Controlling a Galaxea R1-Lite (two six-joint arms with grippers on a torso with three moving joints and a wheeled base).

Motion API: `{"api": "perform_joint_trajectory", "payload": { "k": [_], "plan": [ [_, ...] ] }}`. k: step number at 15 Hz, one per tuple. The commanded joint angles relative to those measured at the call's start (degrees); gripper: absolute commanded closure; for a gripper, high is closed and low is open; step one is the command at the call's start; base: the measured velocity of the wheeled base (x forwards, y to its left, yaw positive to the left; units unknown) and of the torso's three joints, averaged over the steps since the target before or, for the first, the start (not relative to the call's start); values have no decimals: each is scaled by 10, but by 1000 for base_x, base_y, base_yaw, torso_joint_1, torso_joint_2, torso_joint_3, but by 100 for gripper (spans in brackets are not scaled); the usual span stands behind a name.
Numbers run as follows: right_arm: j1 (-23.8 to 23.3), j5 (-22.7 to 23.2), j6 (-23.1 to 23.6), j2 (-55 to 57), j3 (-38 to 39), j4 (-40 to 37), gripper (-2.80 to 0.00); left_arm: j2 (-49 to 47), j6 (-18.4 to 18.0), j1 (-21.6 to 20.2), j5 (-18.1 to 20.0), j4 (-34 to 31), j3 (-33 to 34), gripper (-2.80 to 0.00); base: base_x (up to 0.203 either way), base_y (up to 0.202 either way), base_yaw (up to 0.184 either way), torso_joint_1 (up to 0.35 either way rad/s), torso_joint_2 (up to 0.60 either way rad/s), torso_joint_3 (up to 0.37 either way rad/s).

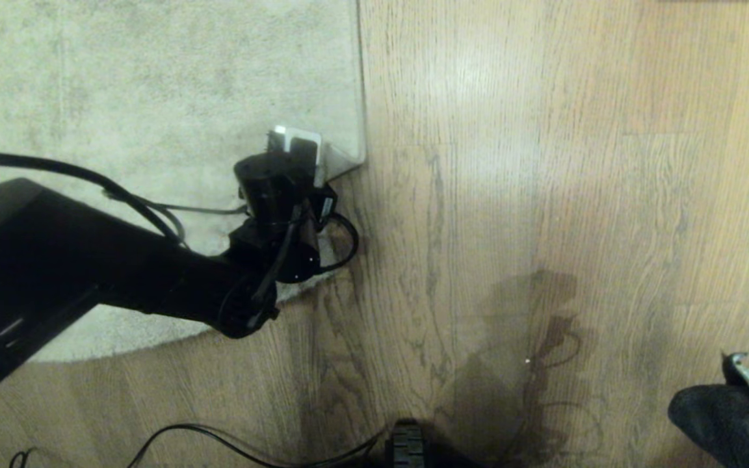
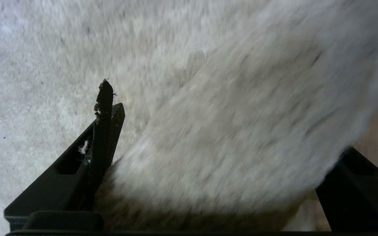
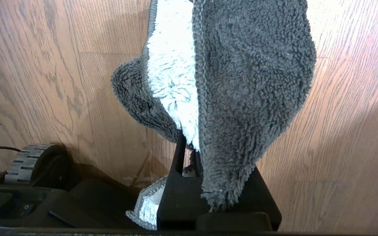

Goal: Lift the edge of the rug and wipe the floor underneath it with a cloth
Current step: Lift up the carpet

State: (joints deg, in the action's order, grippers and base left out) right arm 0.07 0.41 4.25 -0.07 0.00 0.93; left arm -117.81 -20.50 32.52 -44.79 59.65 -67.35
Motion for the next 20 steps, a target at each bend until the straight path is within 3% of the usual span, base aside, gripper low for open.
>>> {"api": "perform_joint_trajectory", "payload": {
  "k": [1, 11, 20],
  "plan": [
    [0, 0, 1, 1, 0, -1, 0, -9, 0, 2, -1, 8, -12, -280, 0, 0, 0, 0, 0, 0],
    [0, 0, 1, 1, 0, 0, 0, -17, 0, 5, -2, 8, -38, -280, 0, 0, 0, 0, 0, 0],
    [0, 0, 1, 1, 0, 0, 0, 41, -2, 10, -7, 7, 84, -280, 0, 0, 0, 0, 0, 0]
  ]
}}
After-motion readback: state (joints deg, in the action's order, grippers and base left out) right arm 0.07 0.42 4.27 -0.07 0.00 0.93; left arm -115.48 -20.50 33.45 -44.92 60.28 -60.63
